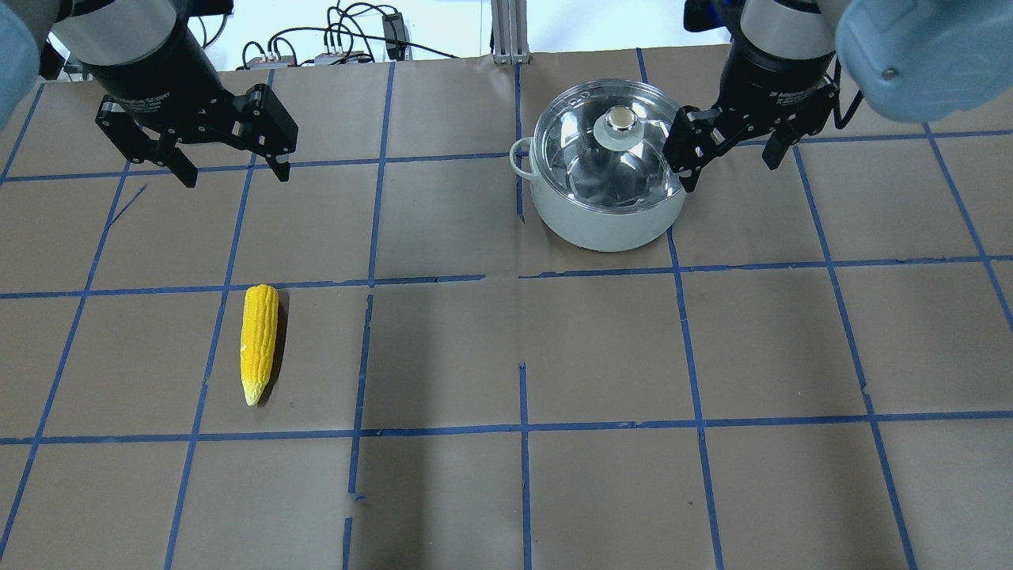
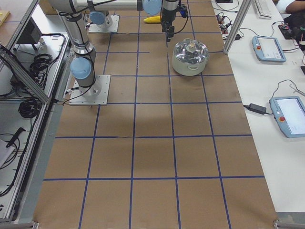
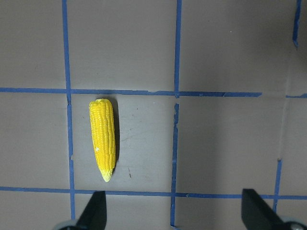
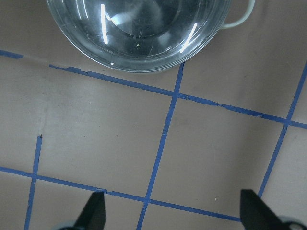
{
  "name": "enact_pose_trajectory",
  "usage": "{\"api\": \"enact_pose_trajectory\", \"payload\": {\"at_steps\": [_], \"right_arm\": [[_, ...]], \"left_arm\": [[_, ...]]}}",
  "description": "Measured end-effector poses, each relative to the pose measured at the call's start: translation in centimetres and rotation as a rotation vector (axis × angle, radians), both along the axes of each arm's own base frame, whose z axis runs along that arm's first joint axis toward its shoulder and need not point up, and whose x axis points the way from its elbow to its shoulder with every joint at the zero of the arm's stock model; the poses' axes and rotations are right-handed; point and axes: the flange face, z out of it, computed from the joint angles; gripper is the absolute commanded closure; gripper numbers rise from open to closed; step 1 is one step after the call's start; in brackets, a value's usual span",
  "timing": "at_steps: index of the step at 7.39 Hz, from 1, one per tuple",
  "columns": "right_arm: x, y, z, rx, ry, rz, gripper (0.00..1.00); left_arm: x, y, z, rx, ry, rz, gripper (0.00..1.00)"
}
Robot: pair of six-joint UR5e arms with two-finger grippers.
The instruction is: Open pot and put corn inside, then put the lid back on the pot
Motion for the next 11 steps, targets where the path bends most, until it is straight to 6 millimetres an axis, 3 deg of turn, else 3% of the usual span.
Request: {"api": "enact_pose_trajectory", "payload": {"at_steps": [1,3,5,7,9,11], "right_arm": [[0.2,-0.5,0.0,-0.015,-0.004,0.001,0.03],[1.0,-5.0,-1.1,-0.074,-0.018,0.008,0.03],[2.4,-9.9,-4.1,-0.07,-0.023,0.027,0.03],[4.1,-13.5,-6.6,-0.075,-0.025,0.047,0.03],[4.9,-16.0,-8.6,-0.082,-0.026,0.055,0.06],[5.2,-17.1,-9.8,-0.079,-0.027,0.057,0.06]], "left_arm": [[0.0,0.0,0.0,0.0,0.001,-0.001,0.0],[-0.1,0.1,0.0,0.0,0.001,-0.002,0.0],[-0.1,0.1,0.0,0.001,0.001,-0.002,0.0],[-0.1,0.1,-0.1,0.002,0.001,-0.002,0.0],[-0.1,0.1,-0.1,0.002,0.0,-0.002,0.0],[-0.1,0.1,-0.1,0.003,0.0,-0.002,0.0]]}}
